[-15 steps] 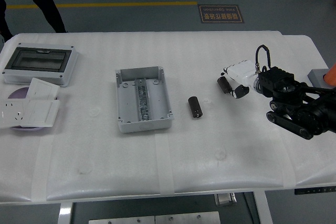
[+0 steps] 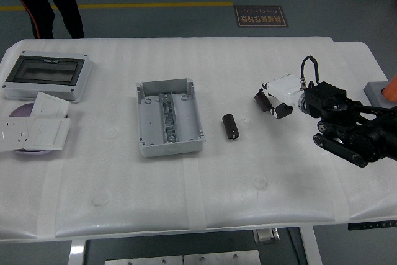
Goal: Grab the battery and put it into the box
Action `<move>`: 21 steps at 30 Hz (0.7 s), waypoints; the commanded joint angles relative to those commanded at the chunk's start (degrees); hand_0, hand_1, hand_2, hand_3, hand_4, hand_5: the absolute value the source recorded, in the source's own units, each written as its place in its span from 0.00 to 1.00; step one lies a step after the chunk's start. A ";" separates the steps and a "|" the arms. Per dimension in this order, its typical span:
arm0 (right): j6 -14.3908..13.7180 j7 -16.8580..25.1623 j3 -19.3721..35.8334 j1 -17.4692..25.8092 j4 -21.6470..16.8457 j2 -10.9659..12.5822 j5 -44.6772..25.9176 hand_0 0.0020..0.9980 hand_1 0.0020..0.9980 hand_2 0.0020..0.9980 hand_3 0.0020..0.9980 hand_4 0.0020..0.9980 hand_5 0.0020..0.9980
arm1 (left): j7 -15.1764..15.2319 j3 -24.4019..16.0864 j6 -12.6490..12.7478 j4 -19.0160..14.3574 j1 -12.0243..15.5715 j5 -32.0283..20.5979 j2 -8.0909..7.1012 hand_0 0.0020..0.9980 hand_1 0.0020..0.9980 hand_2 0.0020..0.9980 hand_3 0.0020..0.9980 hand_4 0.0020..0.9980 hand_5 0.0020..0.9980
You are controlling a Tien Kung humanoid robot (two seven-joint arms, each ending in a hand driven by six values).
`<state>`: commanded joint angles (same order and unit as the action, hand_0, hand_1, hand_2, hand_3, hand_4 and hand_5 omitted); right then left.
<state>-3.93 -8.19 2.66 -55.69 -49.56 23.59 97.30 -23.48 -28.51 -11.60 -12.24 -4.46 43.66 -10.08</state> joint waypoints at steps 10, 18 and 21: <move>-0.84 0.43 -0.18 -0.27 -0.32 -0.08 -0.74 0.83 0.70 0.70 0.73 0.38 0.17 | 0.32 -0.54 0.44 0.01 -0.09 0.55 -0.01 0.56 0.66 0.63 0.57 0.47 0.43; -0.25 1.13 0.60 0.00 -0.61 -0.39 0.00 0.83 0.70 0.70 0.73 0.40 0.17 | 0.77 -0.60 0.81 0.03 -0.15 0.65 -0.10 0.56 0.66 0.63 0.57 0.47 0.43; 0.41 1.38 0.92 -0.04 -0.72 -0.46 0.39 0.83 0.70 0.70 0.73 0.40 0.17 | 0.83 -0.75 0.88 0.04 -0.21 0.78 -0.17 0.56 0.66 0.63 0.57 0.47 0.43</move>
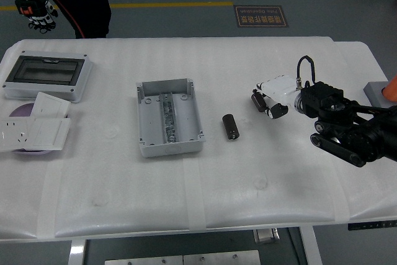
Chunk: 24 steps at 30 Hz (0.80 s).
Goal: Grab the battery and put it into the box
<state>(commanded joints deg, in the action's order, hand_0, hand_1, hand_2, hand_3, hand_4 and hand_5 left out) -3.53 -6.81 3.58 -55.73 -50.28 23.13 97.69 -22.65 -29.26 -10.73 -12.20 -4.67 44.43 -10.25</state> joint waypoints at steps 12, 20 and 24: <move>1.73 0.01 -0.07 -0.11 -0.24 0.01 -0.34 0.82 0.70 0.70 0.74 0.42 0.19 | 0.27 0.16 0.08 0.05 -0.33 -0.01 -0.28 0.56 0.66 0.63 0.57 0.47 0.43; 1.26 0.13 -0.05 -0.14 -0.20 0.00 -0.76 0.83 0.71 0.71 0.77 0.58 0.19 | 0.62 -0.03 0.42 0.01 -0.39 0.17 -0.34 0.56 0.66 0.63 0.57 0.47 0.43; 0.37 0.59 -0.16 -0.09 -0.40 0.11 -1.42 0.84 0.71 0.72 0.81 0.67 0.21 | 1.20 0.13 0.86 0.01 -0.47 0.05 -0.31 0.56 0.66 0.63 0.57 0.46 0.44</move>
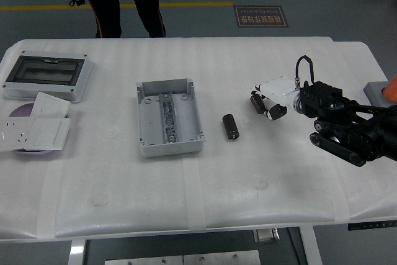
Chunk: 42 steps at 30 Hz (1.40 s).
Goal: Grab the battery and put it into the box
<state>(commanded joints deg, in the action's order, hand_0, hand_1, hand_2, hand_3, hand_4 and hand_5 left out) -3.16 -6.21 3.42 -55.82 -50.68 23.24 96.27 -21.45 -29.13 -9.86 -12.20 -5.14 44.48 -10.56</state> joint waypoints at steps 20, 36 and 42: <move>-5.83 -2.29 3.00 -0.75 -5.31 2.31 -2.75 0.81 0.70 0.62 0.66 0.36 0.11 | 0.95 -0.65 0.89 0.03 -0.04 1.07 -0.04 0.56 0.66 0.65 0.57 0.46 0.45; 3.30 -5.43 3.31 -1.73 -7.04 1.96 -4.28 0.94 0.81 0.86 1.00 0.77 0.25 | 0.57 -1.45 0.57 0.05 -0.05 2.27 -0.13 0.56 0.66 0.63 0.56 0.45 0.45; 4.14 -5.92 3.10 -2.06 -6.08 1.33 -4.32 1.00 0.90 1.00 1.00 0.90 0.36 | 0.48 -1.68 0.46 0.07 -0.28 2.66 -0.15 0.56 0.65 0.63 0.56 0.45 0.45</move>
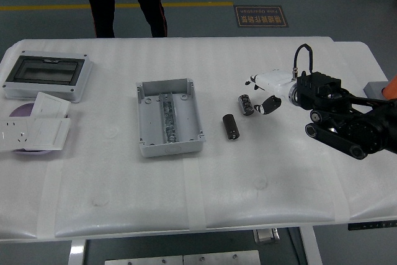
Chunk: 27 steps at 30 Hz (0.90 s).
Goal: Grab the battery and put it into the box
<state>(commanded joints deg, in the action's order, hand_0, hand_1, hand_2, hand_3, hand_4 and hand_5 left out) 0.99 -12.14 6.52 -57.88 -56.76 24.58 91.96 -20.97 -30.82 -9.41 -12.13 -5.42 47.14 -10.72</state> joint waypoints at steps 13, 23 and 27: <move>-1.56 0.55 -4.54 -0.51 1.94 -1.79 -0.94 1.00 0.91 1.00 1.00 0.93 0.39 | 0.08 0.18 0.08 -0.01 -0.26 -0.42 0.05 0.56 0.65 0.61 0.56 0.45 0.45; -6.02 3.44 -5.73 -0.78 3.76 -3.32 -2.01 1.00 0.88 1.00 1.00 0.94 0.43 | 0.09 0.24 0.16 -0.07 -0.33 -0.59 0.09 0.56 0.65 0.60 0.56 0.44 0.44; -5.46 4.23 -5.10 -0.76 4.66 -3.75 -1.35 0.95 0.80 0.92 1.00 0.70 0.30 | 0.19 0.51 0.15 -0.07 -0.42 -0.92 0.09 0.55 0.65 0.60 0.56 0.44 0.44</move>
<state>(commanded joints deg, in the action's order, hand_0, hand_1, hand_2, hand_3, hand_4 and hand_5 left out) -4.48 -7.90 1.42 -58.64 -52.10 20.82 90.61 -20.79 -30.31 -9.26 -12.19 -5.84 46.23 -10.62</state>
